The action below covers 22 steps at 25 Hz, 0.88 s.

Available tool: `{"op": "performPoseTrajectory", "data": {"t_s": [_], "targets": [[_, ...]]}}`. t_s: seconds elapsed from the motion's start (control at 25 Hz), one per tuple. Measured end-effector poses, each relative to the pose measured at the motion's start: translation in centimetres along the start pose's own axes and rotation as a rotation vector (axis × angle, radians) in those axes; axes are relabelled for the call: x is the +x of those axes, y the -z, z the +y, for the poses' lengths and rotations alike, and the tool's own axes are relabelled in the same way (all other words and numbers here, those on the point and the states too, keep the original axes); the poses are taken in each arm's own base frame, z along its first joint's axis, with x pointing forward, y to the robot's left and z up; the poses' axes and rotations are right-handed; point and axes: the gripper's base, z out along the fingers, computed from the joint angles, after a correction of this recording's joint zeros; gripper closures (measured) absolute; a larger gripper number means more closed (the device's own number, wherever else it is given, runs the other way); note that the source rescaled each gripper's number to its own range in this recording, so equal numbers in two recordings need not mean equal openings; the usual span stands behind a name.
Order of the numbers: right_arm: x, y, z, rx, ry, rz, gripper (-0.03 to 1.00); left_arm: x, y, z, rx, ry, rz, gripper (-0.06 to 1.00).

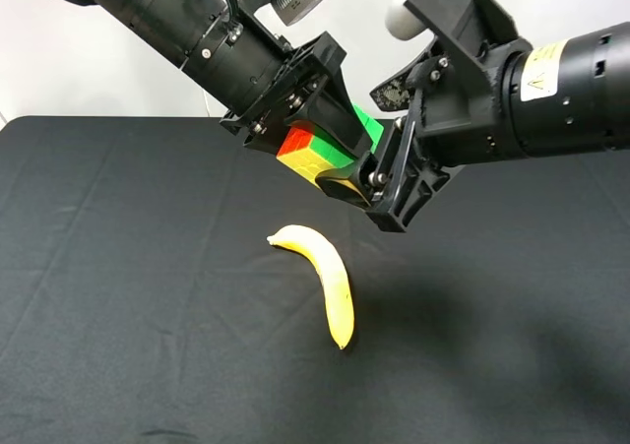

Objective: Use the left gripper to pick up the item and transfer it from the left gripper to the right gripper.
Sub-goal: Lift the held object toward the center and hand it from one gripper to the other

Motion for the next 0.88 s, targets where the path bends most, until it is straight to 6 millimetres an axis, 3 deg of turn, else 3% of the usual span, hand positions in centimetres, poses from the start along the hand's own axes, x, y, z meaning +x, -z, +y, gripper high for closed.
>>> {"op": "performPoseTrajectory", "data": {"t_s": [0.88], "targets": [[0.5,-3.1,-0.1,0.024,-0.005,-0.014,-0.03,-0.1,0.0,-0.2,0.019,0.006,-0.01,0.94]]}}
